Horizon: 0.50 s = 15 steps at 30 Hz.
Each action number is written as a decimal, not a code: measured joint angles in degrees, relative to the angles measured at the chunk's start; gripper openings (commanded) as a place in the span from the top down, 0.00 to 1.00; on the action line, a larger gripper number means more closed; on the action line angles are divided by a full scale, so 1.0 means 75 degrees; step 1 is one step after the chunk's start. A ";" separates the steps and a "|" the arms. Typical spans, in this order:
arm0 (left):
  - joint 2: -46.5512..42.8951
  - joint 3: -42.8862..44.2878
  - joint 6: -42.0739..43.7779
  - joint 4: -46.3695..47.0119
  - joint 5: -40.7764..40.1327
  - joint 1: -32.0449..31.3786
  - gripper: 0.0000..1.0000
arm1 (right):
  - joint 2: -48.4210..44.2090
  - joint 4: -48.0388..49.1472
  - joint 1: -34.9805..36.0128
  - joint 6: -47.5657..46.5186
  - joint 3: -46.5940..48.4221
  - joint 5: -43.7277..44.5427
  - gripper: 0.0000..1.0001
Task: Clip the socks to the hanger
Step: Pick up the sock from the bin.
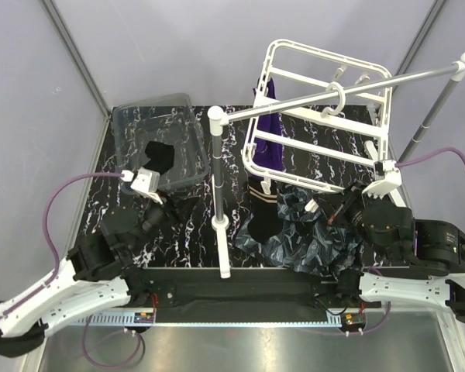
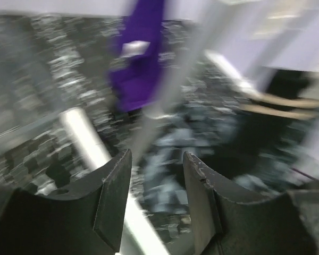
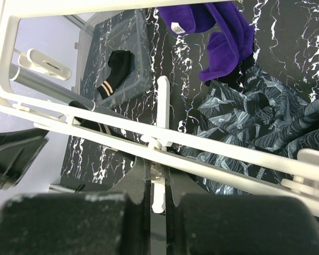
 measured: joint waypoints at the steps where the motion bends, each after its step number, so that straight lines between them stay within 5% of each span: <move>1: -0.0067 -0.0087 -0.0079 -0.0280 -0.0210 0.0283 0.53 | -0.0003 0.0000 0.0000 -0.0015 -0.0006 0.0003 1.00; 7: 0.0554 -0.0437 -0.0178 -0.0924 -0.0134 0.2702 0.55 | -0.0012 0.0000 0.0000 -0.0047 -0.0044 -0.0047 1.00; 12: 0.1693 -0.0519 -0.0571 -0.0551 0.1049 0.5715 0.43 | -0.0058 0.0006 0.0000 -0.0050 -0.0076 -0.0114 1.00; 15: 0.2678 -0.0219 -0.1046 -0.0484 0.1268 0.6499 0.36 | -0.0061 0.0009 0.0000 -0.0050 -0.0102 -0.0137 1.00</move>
